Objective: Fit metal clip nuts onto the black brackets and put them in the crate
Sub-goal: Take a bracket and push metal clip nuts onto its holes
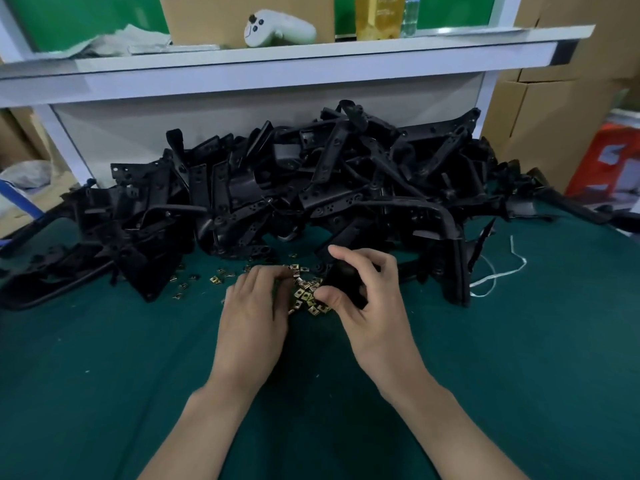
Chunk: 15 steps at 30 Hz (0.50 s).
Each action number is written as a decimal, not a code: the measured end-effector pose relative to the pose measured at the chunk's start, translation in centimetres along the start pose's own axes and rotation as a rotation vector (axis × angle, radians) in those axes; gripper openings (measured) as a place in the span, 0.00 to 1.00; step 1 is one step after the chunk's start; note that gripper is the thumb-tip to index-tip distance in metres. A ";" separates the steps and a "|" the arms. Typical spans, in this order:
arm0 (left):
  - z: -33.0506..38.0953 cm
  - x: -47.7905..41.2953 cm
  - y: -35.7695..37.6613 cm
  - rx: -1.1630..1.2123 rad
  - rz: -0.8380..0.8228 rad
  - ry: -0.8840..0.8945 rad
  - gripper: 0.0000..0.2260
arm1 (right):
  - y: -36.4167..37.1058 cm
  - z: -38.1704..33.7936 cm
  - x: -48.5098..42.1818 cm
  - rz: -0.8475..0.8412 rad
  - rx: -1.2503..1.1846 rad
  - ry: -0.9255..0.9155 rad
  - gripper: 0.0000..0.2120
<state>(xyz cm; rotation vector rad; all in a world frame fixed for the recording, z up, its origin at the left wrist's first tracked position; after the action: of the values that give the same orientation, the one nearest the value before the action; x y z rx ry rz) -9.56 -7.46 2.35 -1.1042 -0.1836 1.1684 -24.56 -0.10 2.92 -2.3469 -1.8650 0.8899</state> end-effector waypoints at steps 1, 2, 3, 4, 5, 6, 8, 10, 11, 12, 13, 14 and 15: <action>0.0 0.1 -0.2 0.159 0.022 -0.037 0.05 | 0.1 0.1 0.0 -0.006 -0.039 0.004 0.19; -0.1 0.1 -0.1 0.347 0.016 -0.078 0.06 | 0.0 0.2 0.0 -0.005 -0.065 0.006 0.18; -0.1 0.0 0.1 0.513 -0.001 -0.106 0.07 | 0.0 0.3 0.0 0.000 -0.078 0.004 0.18; -0.1 0.0 0.4 0.650 -0.024 -0.119 0.07 | 0.0 0.4 0.0 0.007 -0.081 0.001 0.20; -0.1 0.0 0.8 0.777 -0.065 -0.136 0.06 | 0.0 0.3 0.0 0.013 -0.076 0.001 0.21; -0.1 0.0 1.4 0.914 -0.117 -0.152 0.06 | 0.0 0.2 0.1 0.021 -0.060 0.002 0.21; -0.1 0.1 2.3 1.195 -0.172 -0.199 0.10 | 0.0 0.0 0.2 0.058 0.008 0.002 0.20; -0.2 0.1 2.3 1.314 -0.150 -0.222 0.11 | -0.2 0.1 0.3 0.095 0.107 0.032 0.18; -0.1 0.0 2.2 1.280 -0.130 -0.215 0.12 | -0.2 0.2 0.3 0.103 0.185 0.061 0.17; 0.0 0.0 2.0 1.223 -0.122 -0.191 0.12 | -0.4 0.1 0.2 0.118 0.297 0.084 0.16; 0.3 0.0 1.8 1.171 -0.126 -0.160 0.13 | -0.6 -0.2 0.2 0.149 0.427 0.091 0.15; 0.6 0.1 1.8 1.141 -0.134 -0.134 0.13 | -0.8 -0.5 0.2 0.192 0.546 0.073 0.14; 0.8 0.1 1.8 1.126 -0.139 -0.117 0.11 | -1.1 -1.0 0.2 0.239 0.645 0.034 0.13</action>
<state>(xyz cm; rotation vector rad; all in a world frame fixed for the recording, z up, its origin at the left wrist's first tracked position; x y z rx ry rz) -11.20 -7.00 1.32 -0.0283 0.2895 0.9718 -25.08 0.74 4.06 -2.1529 -1.0604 1.2298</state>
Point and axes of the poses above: each hand's wrist, its own x-axis away from the middle knuckle, its own y-axis out of the palm, z = x × y, the point moved 6 cm from there along -x, towards the middle knuckle, and after that the axes turned 12 degrees about -z, right-handed, at the moved point
